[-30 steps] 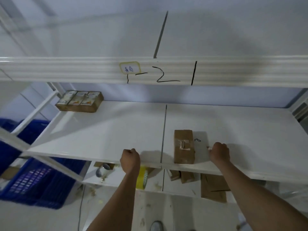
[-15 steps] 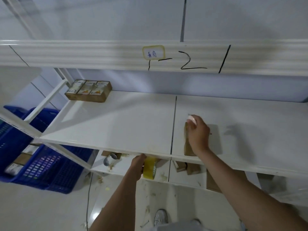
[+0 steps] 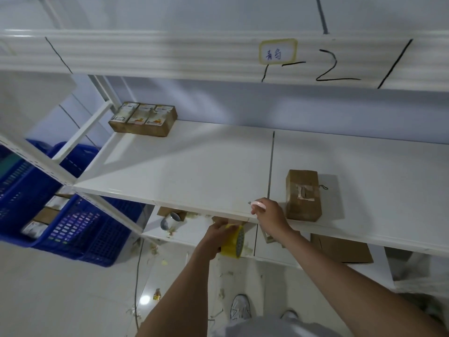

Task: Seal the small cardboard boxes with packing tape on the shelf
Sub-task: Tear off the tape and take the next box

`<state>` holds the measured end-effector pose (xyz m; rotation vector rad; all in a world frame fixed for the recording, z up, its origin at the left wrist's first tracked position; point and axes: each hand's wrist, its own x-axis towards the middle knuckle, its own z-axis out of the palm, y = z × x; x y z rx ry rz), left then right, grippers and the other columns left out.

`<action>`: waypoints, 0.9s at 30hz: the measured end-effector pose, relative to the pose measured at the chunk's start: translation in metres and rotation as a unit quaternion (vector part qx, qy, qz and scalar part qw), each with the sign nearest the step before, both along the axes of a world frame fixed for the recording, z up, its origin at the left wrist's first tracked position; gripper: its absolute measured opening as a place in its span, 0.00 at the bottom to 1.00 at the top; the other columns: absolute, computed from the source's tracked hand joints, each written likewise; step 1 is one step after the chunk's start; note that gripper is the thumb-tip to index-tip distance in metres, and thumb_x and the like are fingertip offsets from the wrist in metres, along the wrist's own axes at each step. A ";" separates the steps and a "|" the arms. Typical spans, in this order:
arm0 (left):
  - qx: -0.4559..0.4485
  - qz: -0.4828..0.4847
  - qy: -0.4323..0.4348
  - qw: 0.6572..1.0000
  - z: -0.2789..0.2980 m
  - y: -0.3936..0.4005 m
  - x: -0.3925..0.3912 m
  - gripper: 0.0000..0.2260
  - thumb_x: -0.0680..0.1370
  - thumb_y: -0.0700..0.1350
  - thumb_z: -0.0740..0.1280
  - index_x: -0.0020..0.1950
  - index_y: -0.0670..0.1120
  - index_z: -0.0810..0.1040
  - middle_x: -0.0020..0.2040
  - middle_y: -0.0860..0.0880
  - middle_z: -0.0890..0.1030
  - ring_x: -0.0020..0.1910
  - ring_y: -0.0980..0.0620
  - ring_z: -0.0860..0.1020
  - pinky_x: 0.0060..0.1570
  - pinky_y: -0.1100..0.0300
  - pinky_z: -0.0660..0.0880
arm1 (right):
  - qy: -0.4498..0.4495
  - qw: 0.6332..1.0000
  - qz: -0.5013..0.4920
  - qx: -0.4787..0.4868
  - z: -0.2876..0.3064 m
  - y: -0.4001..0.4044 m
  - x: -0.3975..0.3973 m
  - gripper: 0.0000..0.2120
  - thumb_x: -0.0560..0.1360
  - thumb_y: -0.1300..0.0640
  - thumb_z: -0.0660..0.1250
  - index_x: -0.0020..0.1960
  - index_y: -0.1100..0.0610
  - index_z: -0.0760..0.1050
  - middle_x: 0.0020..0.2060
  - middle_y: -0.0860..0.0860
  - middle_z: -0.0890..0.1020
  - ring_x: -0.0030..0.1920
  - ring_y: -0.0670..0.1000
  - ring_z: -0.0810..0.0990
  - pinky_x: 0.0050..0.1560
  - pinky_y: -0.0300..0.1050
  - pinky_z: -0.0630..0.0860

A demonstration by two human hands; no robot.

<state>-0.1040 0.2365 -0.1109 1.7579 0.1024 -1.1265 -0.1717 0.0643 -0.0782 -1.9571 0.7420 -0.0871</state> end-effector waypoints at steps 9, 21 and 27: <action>0.038 -0.034 -0.046 0.998 0.001 -0.005 0.000 0.11 0.79 0.53 0.69 0.58 0.51 0.76 0.56 0.46 0.77 0.55 0.45 0.77 0.60 0.48 0.76 | 0.029 0.999 0.022 -0.016 0.000 0.012 0.006 0.09 0.82 0.58 0.62 0.50 0.58 0.80 0.46 0.51 0.83 0.46 0.49 0.77 0.38 0.30 0.67; -0.013 -0.058 0.057 0.997 -0.019 0.018 0.006 0.37 0.64 0.66 0.76 0.68 0.52 0.74 0.59 0.46 0.80 0.56 0.44 0.81 0.58 0.47 0.80 | 0.031 0.999 0.033 -0.031 0.008 0.022 0.022 0.09 0.83 0.58 0.62 0.54 0.58 0.80 0.45 0.52 0.83 0.44 0.47 0.77 0.39 0.31 0.69; 0.085 -0.088 -0.003 0.993 -0.019 0.017 -0.007 0.28 0.74 0.66 0.69 0.65 0.49 0.74 0.56 0.49 0.78 0.56 0.47 0.77 0.57 0.52 0.74 | 0.037 0.997 0.044 -0.042 0.009 0.022 0.020 0.09 0.83 0.57 0.61 0.55 0.58 0.80 0.44 0.51 0.82 0.44 0.48 0.77 0.40 0.32 0.70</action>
